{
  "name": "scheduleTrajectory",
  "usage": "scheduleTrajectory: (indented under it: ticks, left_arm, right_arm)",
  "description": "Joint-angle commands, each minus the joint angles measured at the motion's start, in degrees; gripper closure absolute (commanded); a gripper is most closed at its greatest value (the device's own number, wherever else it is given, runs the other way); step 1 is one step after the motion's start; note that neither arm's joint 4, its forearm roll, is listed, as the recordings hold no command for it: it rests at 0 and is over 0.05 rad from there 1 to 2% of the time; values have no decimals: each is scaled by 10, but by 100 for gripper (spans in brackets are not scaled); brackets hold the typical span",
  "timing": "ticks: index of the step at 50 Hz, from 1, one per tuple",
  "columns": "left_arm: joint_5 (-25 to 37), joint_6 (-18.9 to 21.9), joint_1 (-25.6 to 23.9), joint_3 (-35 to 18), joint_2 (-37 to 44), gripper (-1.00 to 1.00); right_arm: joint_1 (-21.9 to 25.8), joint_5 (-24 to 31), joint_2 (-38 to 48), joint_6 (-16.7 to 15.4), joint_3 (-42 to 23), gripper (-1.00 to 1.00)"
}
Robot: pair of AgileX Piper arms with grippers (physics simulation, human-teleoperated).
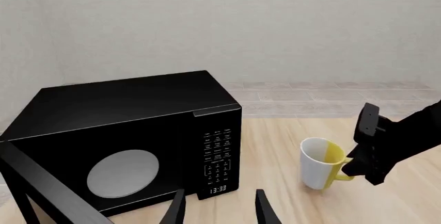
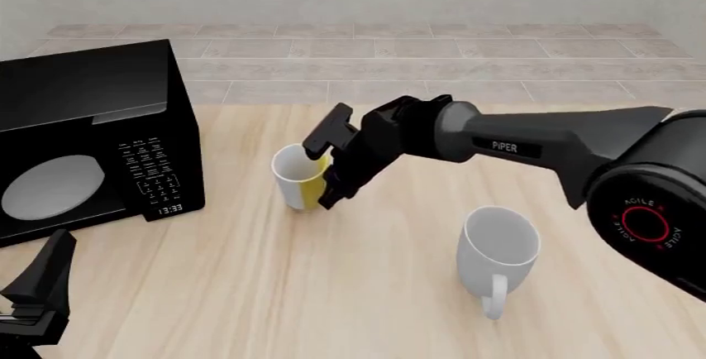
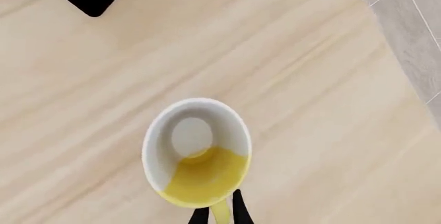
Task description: Put the yellow and white mug to the front of the white mug.
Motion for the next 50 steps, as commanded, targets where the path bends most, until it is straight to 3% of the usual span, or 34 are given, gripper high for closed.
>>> scheduleTrajectory:
  ticks: [1, 24, 36, 50]
  left_arm:
    - [-1, 0, 1, 1, 0, -100]
    - [-1, 0, 1, 1, 0, -100]
    - [-1, 0, 1, 1, 0, -100]
    - [-1, 0, 1, 1, 0, -100]
  right_arm:
    - [-7, 4, -33, 5, 12, 100]
    - [-39, 39, -138, -6, 47, 100]
    - [-54, 57, -199, 7, 62, 100]
    - [-101, 70, -252, 10, 83, 100]
